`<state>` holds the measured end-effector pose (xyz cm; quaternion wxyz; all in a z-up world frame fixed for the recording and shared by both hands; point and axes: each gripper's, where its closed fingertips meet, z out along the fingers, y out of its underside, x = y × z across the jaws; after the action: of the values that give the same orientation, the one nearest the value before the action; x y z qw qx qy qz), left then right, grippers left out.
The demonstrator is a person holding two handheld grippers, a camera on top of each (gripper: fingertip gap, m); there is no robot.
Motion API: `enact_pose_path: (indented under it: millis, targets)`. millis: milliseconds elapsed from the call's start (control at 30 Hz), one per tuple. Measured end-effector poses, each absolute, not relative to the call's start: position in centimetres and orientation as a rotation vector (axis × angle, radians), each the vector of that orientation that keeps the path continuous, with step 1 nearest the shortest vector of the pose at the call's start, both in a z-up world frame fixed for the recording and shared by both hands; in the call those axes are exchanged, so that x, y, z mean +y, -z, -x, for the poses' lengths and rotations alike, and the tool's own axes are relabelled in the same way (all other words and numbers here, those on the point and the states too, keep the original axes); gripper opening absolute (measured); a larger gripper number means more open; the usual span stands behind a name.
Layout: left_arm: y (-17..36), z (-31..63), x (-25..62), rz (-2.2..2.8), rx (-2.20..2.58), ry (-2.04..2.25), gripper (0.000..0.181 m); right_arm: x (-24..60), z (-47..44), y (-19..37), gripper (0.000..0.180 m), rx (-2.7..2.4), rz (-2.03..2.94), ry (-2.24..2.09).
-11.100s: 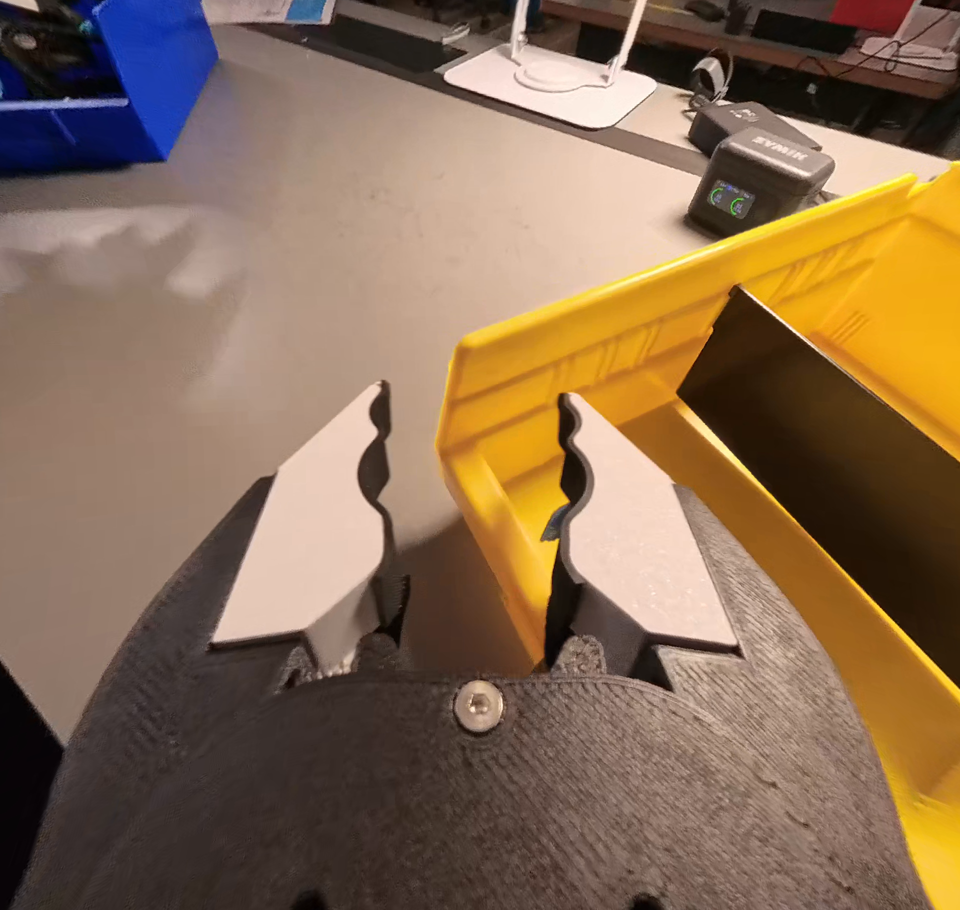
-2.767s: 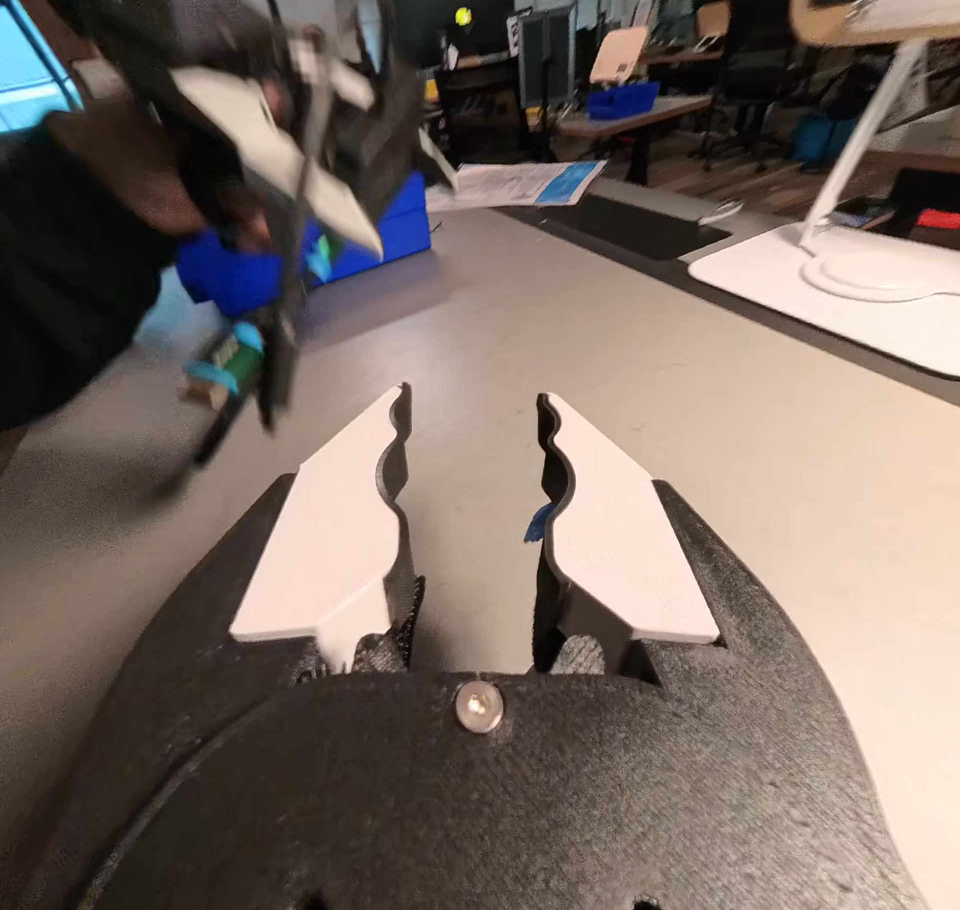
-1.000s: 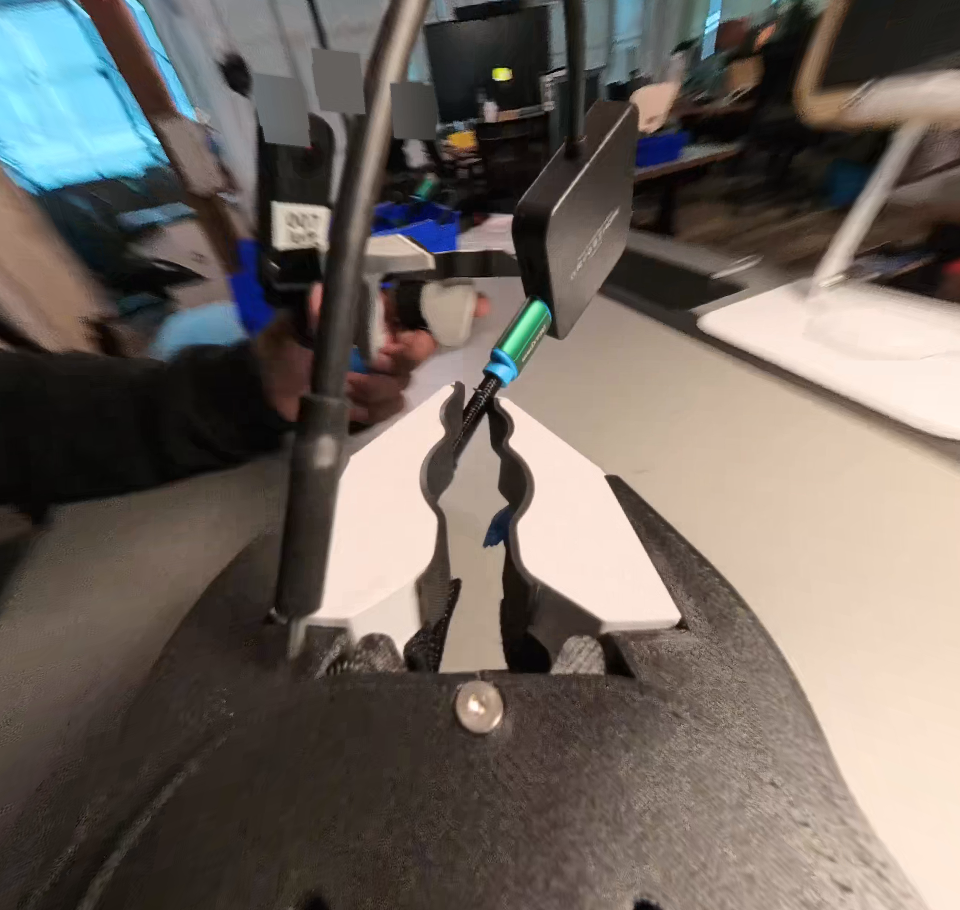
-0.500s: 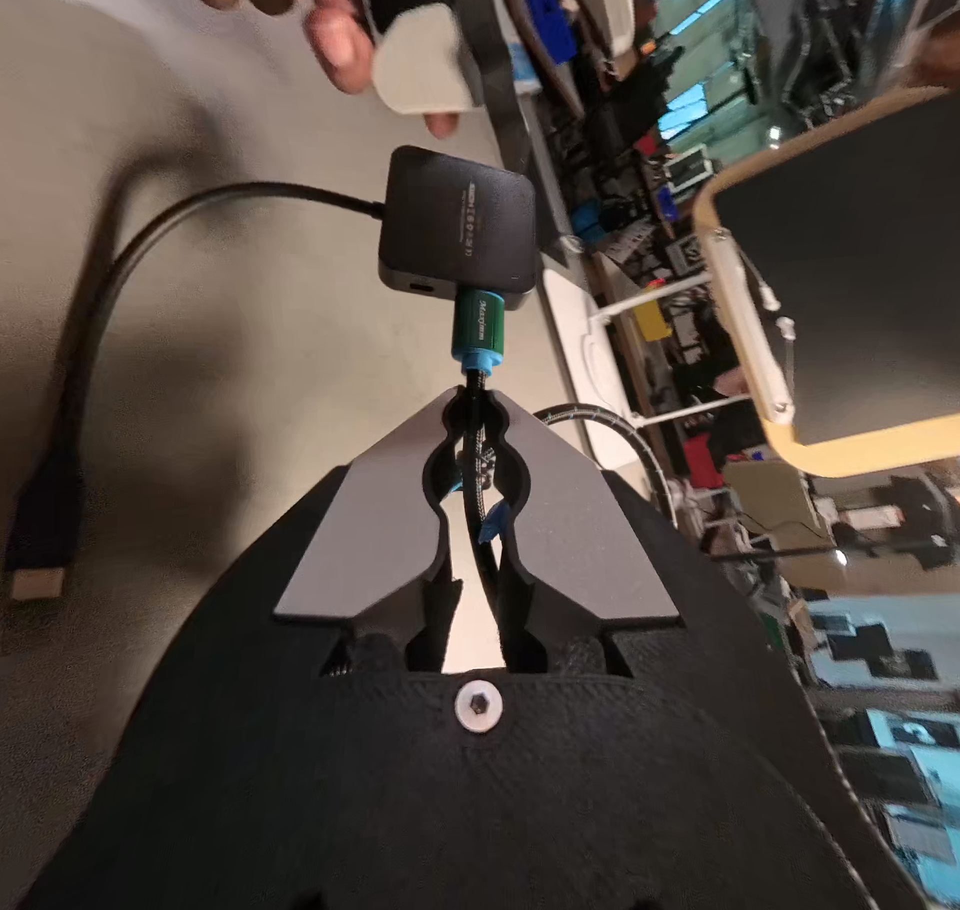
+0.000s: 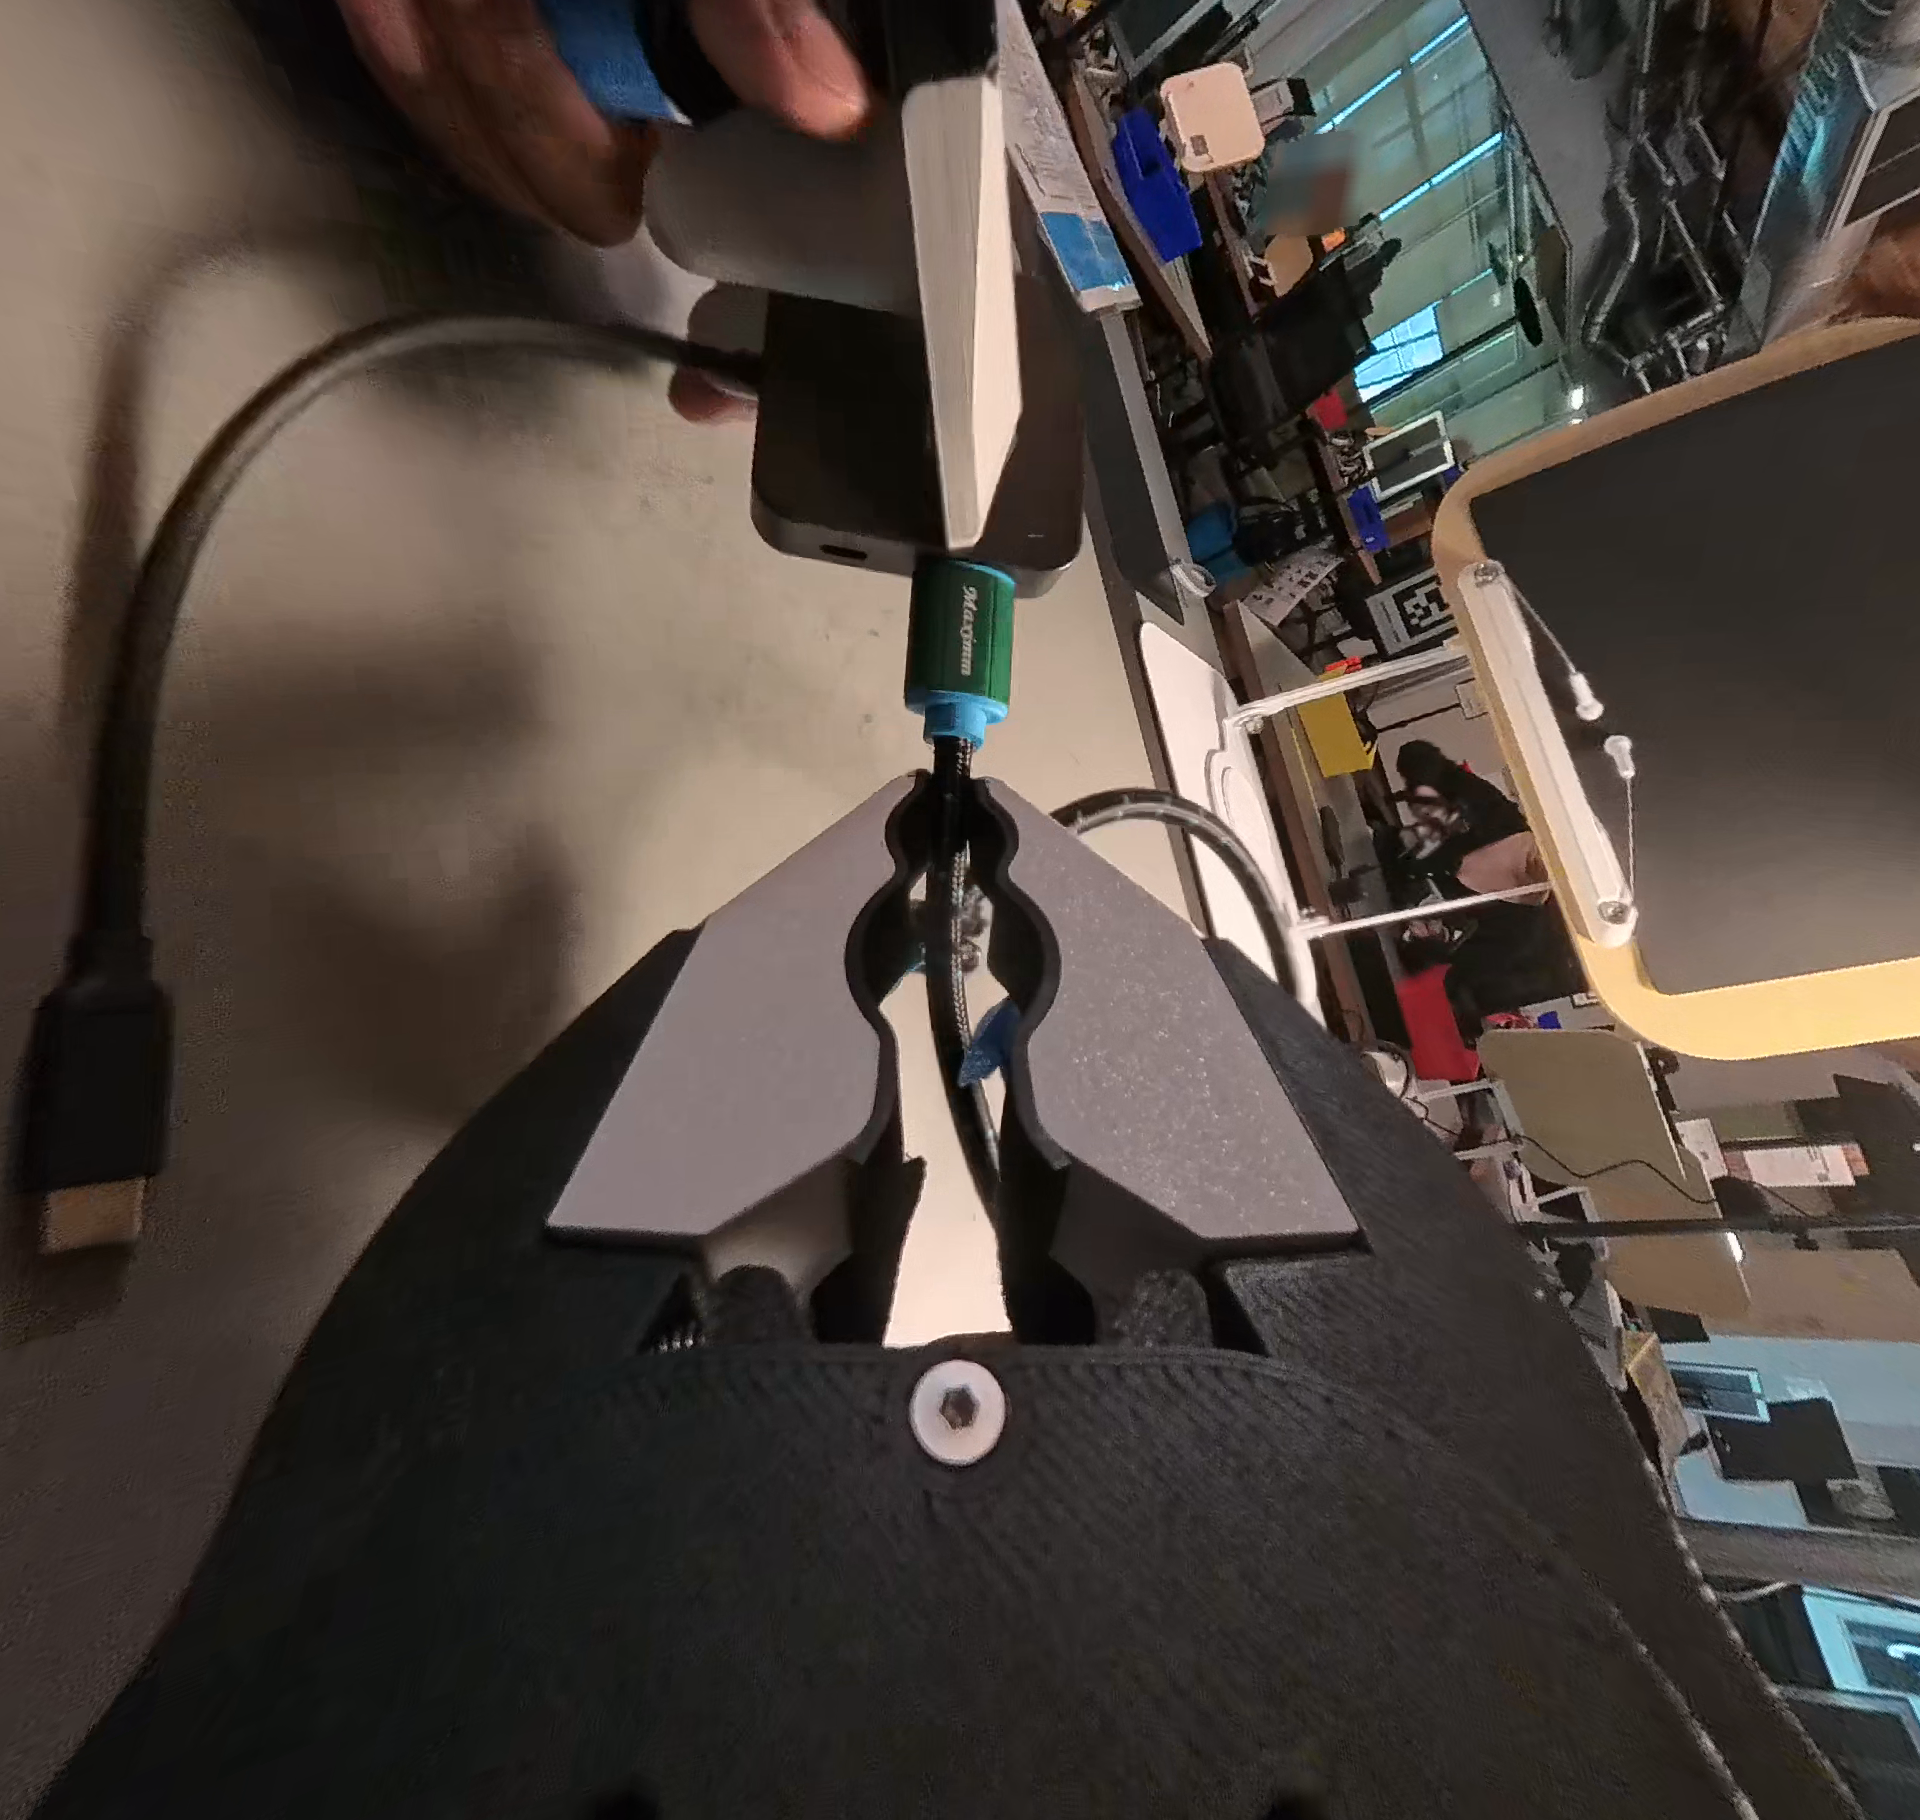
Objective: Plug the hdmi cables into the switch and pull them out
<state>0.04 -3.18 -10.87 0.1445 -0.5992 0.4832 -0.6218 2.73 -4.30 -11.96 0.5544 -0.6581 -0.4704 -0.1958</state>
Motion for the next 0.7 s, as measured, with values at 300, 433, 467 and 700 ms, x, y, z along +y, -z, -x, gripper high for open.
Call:
enact_pose_path:
  millis: [300, 433, 467, 700]
  targets:
    - [10.37, -0.68, -3.42, 1.699, 1.335, 1.797, 0.013, -3.92, -2.25, 11.96, 0.016, -1.063, 1.587, 0.447]
    - [10.52, -0.73, -3.62, 1.701, 1.353, 1.79, 0.013, -3.99, -2.69, 11.93, 0.013, -1.041, 1.622, 0.397]
    - [10.46, -0.78, -3.62, 1.693, 1.354, 1.782, 0.014, -4.03, -2.64, 11.79, 0.013, -1.027, 1.627, 0.376]
    - [10.31, -0.92, -3.95, 1.663, 1.374, 1.775, 0.014, -4.21, -3.04, 11.59, 0.014, -1.069, 1.595, 0.368]
